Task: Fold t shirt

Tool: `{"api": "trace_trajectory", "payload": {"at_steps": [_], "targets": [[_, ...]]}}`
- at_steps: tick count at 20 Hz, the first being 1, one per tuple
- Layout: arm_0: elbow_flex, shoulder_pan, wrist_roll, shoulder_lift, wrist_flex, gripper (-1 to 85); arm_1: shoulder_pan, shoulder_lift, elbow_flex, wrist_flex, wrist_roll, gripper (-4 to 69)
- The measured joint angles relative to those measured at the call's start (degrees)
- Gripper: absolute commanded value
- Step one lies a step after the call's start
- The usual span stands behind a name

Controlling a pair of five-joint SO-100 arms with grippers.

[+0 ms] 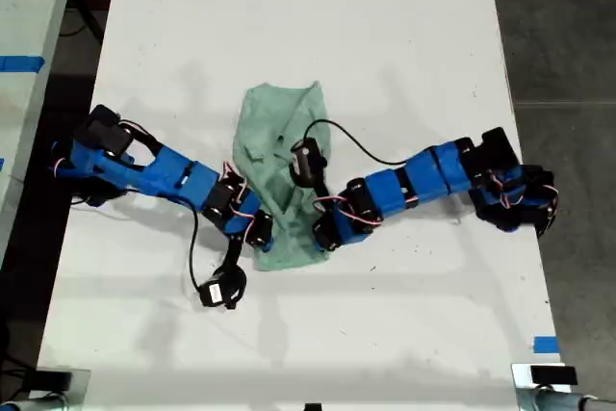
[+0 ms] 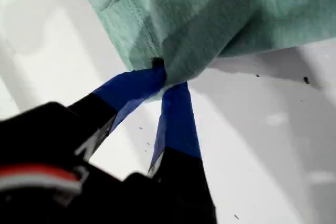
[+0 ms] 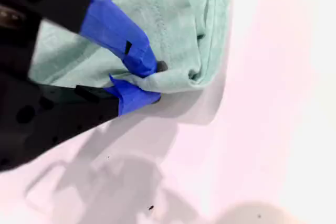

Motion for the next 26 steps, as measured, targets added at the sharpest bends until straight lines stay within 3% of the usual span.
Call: {"api": "trace_trajectory", "payload": {"at_steps": [3,6,10,14,15,16,18,22,26], "targets": [[-7.29,2.11,2.72,1.05,3.78,-0.3,-1.23,1.49,-1.67,2.37,-1.05,0.8],[-8.26,-0.09,4.83,8.70,11.69,-0.3,4.48,8.79,-1.67,5.71,-6.06,0.8],[-7.21,-12.39,10.63,19.86,21.09,-0.3,16.61,15.12,-1.67,7.47,-15.29,0.8],[-0.44,-28.83,19.69,24.43,22.68,-0.3,27.51,15.82,-1.67,5.71,-26.89,0.8],[0.79,-33.05,21.71,24.43,22.68,0.8,30.15,15.82,-1.67,4.48,-30.06,13.2],[1.23,-37.00,23.47,24.35,22.41,15.8,32.78,15.73,-1.67,2.72,-32.87,34.5],[1.41,-43.77,26.02,21.97,22.85,22.7,37.35,13.18,-1.67,-0.26,-37.09,46.2],[3.43,-52.91,28.83,18.98,25.14,23.1,43.77,10.55,-1.32,-1.14,-38.67,46.5],[6.06,-55.99,29.18,25.66,26.19,19.5,44.12,12.30,-1.23,1.85,-39.11,42.7]]}}
